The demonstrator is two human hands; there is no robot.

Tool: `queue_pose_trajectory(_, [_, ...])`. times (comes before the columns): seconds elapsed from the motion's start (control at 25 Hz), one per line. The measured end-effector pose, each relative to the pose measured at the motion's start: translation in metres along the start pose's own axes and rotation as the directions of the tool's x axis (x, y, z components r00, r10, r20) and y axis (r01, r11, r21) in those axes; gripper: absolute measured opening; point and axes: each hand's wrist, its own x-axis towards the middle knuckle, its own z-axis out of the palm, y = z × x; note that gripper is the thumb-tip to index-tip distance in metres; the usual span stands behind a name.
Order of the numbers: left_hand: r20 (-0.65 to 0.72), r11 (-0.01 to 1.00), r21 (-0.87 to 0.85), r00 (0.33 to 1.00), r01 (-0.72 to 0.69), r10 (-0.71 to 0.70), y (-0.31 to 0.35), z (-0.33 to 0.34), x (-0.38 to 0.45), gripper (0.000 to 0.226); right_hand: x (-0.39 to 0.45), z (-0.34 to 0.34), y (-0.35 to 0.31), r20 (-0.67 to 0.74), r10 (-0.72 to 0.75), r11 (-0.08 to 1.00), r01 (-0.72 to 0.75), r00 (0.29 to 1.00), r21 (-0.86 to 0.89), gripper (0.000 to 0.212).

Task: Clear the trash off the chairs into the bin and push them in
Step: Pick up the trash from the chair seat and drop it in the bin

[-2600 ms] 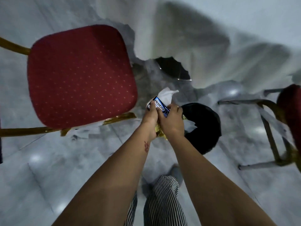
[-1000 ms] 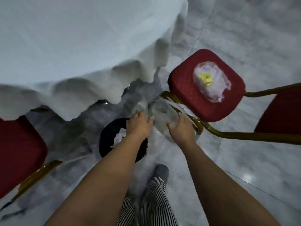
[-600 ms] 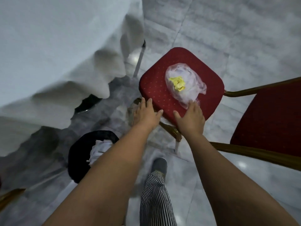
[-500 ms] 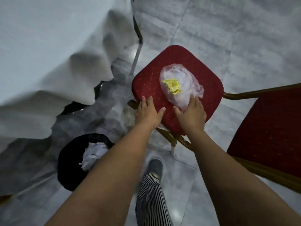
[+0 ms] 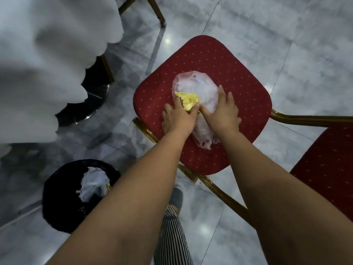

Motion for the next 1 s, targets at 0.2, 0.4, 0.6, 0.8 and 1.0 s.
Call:
queue_pose_trajectory(0.2, [0.144, 0.922, -0.372, 0.988, 0.103, -0.053, 0.008, 0.012, 0.005, 0.067, 0.0, 0.014, 0.005, -0.016, -0.069, 0.985, 0.071, 0.997, 0.158, 0.084])
queue_pose_trajectory(0.4, [0.217, 0.777, -0.607, 0.975, 0.165, -0.037, 0.001, 0.014, 0.006, 0.048, -0.009, 0.016, 0.006, -0.002, -0.059, 0.928, 0.055, 0.998, 0.369, 0.078])
queue_pose_trajectory(0.6, [0.248, 0.75, -0.64, 0.969, 0.168, -0.005, -0.015, 0.011, -0.007, 0.053, -0.029, 0.021, 0.006, -0.023, -0.061, 0.914, 0.065, 0.998, 0.4, 0.077])
queue_pose_trajectory(0.8, [0.214, 0.752, -0.645, 0.977, 0.136, 0.007, -0.045, -0.006, -0.027, 0.059, -0.069, 0.031, -0.01, -0.029, -0.074, 0.925, 0.079, 0.997, 0.37, 0.078])
queue_pose_trajectory(1.0, [0.158, 0.765, -0.638, 0.987, 0.09, 0.016, -0.103, -0.048, -0.062, 0.061, -0.133, 0.062, -0.044, -0.009, -0.112, 0.923, 0.107, 0.994, 0.369, 0.077])
